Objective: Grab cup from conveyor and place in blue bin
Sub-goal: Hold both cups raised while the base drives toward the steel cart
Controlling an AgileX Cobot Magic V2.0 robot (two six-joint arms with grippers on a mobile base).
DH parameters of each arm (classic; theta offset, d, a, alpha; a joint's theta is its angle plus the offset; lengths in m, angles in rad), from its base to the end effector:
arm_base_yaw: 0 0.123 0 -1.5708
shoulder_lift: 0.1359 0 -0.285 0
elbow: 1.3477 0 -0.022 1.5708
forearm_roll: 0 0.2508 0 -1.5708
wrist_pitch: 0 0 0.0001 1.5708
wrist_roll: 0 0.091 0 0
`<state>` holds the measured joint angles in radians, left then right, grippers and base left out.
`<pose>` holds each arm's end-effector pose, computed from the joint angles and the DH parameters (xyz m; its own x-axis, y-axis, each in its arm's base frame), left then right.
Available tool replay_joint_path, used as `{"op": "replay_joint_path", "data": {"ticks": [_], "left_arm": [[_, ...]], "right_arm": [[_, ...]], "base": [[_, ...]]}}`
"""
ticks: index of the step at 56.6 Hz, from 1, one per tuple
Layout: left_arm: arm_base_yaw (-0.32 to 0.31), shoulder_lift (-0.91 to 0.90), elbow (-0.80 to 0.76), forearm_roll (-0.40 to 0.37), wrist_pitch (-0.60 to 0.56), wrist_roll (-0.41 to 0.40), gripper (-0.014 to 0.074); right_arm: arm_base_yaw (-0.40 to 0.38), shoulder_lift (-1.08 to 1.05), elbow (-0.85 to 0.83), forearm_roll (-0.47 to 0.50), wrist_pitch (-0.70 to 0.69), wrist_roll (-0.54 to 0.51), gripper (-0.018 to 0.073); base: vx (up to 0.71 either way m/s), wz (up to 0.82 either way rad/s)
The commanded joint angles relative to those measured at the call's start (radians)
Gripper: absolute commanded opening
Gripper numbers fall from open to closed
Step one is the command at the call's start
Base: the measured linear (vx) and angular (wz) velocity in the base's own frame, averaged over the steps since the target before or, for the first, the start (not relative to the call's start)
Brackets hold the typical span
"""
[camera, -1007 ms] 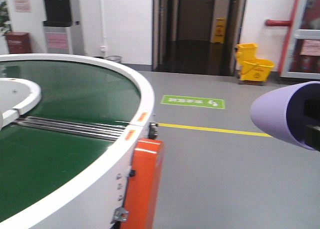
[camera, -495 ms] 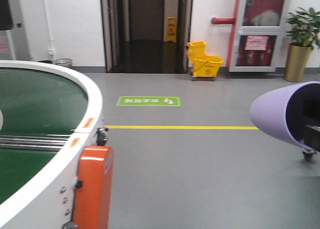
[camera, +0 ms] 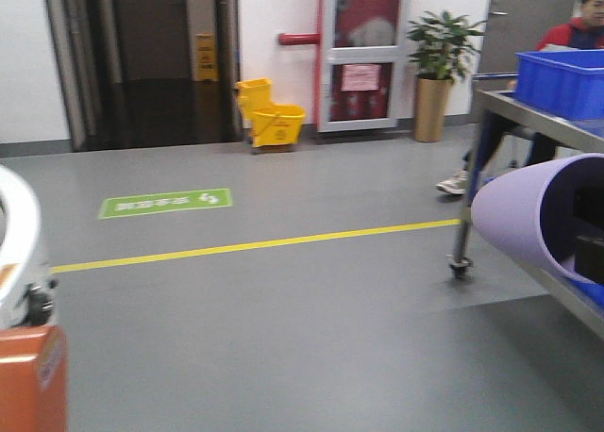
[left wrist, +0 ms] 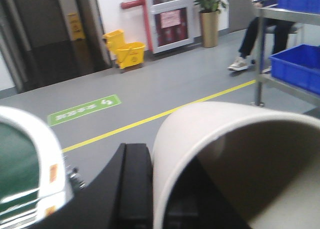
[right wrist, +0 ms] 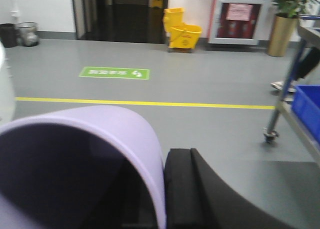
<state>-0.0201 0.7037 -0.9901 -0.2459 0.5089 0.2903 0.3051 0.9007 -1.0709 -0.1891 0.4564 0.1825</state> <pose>0.1246 -0.0133 0.4360 -0.1115 0.0762 -0.9908 0.1464 0.9874 0.0595 0.1747 0.0471 0.4360 -0.1847 -0.0452 -0.9818 -0.2195 0.9756 -0.0037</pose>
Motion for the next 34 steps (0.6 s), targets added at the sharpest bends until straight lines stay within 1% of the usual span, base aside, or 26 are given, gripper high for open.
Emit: {"op": "replay_joint_path", "data": {"ticks": [1,34], "left_arm": [[-0.002,-0.001,-0.028,-0.018,-0.088,-0.001,-0.0006],[-0.002,-0.001,-0.028,-0.018,-0.088,-0.001,-0.0006]], "right_arm": [[-0.001,-0.012,-0.031,-0.017,-0.091,0.002,-0.0009],[-0.001,-0.012,-0.031,-0.017,-0.091,0.002,-0.0009]], "base": [[0.16,-0.52],[0.20,-0.45]]}}
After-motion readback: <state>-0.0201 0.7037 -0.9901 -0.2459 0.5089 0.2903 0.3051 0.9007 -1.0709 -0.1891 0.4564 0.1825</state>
